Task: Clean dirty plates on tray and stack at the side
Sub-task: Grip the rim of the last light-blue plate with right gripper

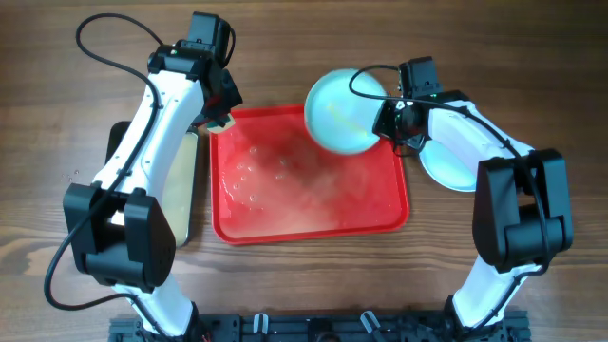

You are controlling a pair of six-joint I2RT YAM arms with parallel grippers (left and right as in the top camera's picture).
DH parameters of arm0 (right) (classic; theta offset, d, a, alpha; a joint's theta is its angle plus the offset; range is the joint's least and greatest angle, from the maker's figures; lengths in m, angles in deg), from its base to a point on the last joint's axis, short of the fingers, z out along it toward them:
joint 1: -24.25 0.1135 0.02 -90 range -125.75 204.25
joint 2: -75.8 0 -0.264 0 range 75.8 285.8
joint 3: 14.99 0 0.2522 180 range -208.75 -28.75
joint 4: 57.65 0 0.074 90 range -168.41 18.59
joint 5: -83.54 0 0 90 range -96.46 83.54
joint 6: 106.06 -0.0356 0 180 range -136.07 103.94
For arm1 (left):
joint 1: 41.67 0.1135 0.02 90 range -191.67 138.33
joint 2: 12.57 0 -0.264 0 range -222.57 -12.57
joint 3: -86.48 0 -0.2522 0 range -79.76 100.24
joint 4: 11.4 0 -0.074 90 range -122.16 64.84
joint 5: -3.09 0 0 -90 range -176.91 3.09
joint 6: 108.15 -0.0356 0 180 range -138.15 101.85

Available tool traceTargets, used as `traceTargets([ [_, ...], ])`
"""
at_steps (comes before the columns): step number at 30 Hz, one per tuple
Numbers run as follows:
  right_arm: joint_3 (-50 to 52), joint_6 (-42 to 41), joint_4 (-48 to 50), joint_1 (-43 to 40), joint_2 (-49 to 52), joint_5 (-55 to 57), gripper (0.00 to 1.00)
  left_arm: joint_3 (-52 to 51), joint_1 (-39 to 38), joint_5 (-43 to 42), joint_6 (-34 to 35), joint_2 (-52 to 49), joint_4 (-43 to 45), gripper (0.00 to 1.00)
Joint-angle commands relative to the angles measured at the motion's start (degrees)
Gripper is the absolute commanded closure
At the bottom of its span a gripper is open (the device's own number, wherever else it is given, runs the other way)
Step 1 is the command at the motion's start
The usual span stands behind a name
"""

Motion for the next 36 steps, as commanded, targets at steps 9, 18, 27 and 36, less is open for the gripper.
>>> traceTargets([
  [9, -0.72, 20.52, -20.26, 6.93, -5.86, -7.54, 0.81, 0.9, 0.15, -0.28, -0.26, -0.22, 0.79, 0.96],
  [18, -0.72, 41.46, -1.86, 7.85, -4.02, -4.42, 0.47, 0.9, 0.15, -0.28, -0.26, -0.22, 1.07, 0.96],
  [27, -0.72, 40.81, 3.34, 8.22, 5.95, -4.59, 0.64, 0.87, 0.15, -0.28, -0.26, -0.22, 1.07, 0.96],
  [36, -0.72, -7.04, -4.35, 8.83, 5.25, -8.31, 0.96, 0.87, 0.15, -0.28, -0.26, -0.22, 1.03, 0.96],
])
